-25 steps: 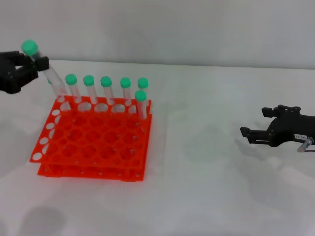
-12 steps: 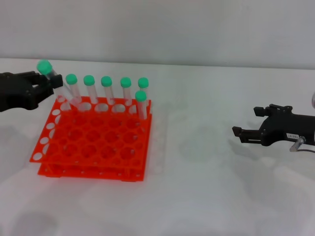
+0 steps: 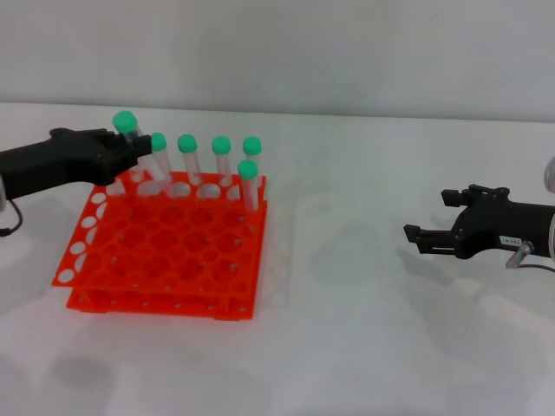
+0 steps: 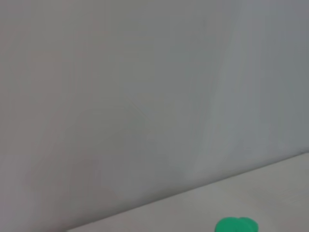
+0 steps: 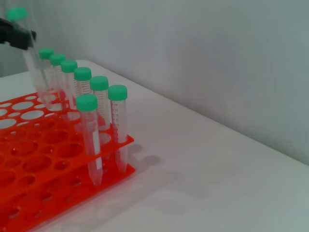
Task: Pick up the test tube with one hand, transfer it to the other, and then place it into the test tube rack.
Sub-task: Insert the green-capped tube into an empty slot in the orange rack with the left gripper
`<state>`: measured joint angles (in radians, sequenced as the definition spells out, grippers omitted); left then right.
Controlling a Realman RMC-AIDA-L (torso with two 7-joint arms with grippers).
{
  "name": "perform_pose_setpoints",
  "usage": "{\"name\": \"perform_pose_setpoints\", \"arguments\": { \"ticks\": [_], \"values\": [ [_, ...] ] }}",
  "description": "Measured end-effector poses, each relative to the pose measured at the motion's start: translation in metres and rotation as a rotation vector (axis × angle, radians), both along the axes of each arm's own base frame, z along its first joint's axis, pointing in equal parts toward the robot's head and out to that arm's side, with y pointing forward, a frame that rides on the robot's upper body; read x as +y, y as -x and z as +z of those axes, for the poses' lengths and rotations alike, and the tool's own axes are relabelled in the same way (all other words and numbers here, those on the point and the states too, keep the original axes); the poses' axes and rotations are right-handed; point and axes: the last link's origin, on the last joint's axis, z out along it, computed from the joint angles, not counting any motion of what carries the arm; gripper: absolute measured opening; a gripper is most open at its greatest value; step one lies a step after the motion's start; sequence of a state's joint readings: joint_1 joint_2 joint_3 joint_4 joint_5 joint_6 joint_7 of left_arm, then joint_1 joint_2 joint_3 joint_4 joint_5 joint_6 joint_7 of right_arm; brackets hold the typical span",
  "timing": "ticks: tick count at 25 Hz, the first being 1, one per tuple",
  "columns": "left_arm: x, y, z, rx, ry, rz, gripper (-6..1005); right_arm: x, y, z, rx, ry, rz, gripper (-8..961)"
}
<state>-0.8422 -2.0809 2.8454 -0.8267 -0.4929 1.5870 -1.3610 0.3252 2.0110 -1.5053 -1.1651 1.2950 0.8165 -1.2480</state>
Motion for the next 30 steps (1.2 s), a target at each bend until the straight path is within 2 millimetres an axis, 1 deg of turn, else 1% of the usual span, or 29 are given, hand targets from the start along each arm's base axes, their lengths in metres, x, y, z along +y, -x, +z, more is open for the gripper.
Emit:
{"name": "perform_pose_setpoints", "arguments": {
  "ticks": [7, 16, 24, 30],
  "values": [
    [0.008, -0.011, -0.011, -0.014, 0.04, -0.009, 207, 0.001, 0.002, 0.0, 0.0, 0.001, 0.005, 851],
    [0.012, -0.015, -0.016, -0.01, 0.062, -0.011, 207, 0.001, 0.004, 0.0, 0.001, 0.006, 0.012, 852],
    [0.022, -0.025, -0.031, 0.004, 0.094, -0.016, 207, 0.002, 0.005, 0.0, -0.004, 0.006, 0.014, 852],
    [0.026, -0.026, -0.039, 0.014, 0.107, -0.007, 207, 0.002, 0.004, 0.001, -0.002, 0.002, 0.011, 851]
  ]
}}
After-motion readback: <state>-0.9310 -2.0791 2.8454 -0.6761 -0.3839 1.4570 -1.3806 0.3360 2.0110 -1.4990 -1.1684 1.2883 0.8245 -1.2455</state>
